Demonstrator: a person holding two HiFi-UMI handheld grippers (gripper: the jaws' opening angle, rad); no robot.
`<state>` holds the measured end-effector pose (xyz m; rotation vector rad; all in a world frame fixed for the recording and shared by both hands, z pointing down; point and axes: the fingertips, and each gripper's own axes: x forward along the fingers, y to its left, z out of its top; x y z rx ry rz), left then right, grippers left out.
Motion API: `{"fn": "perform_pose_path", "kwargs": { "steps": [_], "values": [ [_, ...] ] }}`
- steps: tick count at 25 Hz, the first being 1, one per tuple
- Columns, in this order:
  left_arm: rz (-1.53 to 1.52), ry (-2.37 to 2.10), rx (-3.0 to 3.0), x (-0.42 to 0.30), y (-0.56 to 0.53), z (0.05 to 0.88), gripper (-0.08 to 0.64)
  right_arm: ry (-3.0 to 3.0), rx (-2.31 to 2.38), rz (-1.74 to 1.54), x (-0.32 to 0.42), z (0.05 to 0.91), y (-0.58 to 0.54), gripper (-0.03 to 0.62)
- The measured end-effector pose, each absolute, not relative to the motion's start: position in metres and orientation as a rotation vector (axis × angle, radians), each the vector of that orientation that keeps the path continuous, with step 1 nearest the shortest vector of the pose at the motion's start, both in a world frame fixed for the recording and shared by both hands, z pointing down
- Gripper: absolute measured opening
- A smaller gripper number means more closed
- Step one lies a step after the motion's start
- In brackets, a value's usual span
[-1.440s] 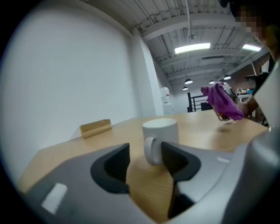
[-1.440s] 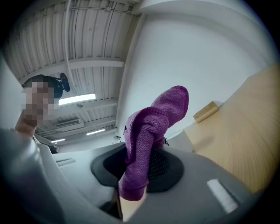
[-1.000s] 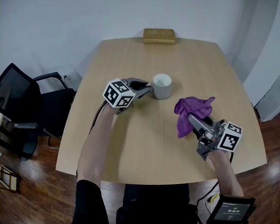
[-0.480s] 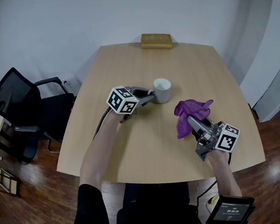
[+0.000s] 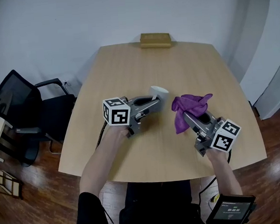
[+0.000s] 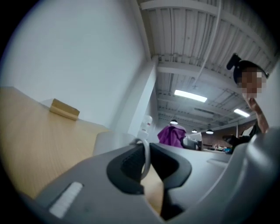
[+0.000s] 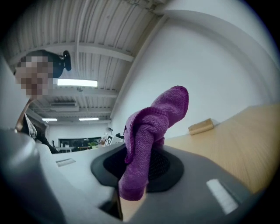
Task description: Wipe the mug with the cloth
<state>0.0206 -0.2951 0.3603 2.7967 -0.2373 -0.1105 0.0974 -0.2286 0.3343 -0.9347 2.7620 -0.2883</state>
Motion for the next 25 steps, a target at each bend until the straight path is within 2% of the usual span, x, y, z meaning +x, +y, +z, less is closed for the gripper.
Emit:
{"fn": "perform_pose_path", "kwargs": {
  "steps": [10, 20, 25],
  "values": [
    [-0.441, 0.005, 2.743, 0.015, -0.253, 0.304, 0.058, 2.893, -1.123, 0.308, 0.04, 0.274, -0.251, 0.092],
    [-0.57, 0.06, 2.775, 0.013, -0.241, 0.288, 0.058, 2.916, -1.047, 0.061, 0.028, 0.301, -0.237, 0.081],
    [-0.653, 0.057, 2.762, 0.007, -0.242, 0.278, 0.057, 3.081, -0.987, -0.119, 0.024, 0.355, -0.218, 0.081]
  ]
}}
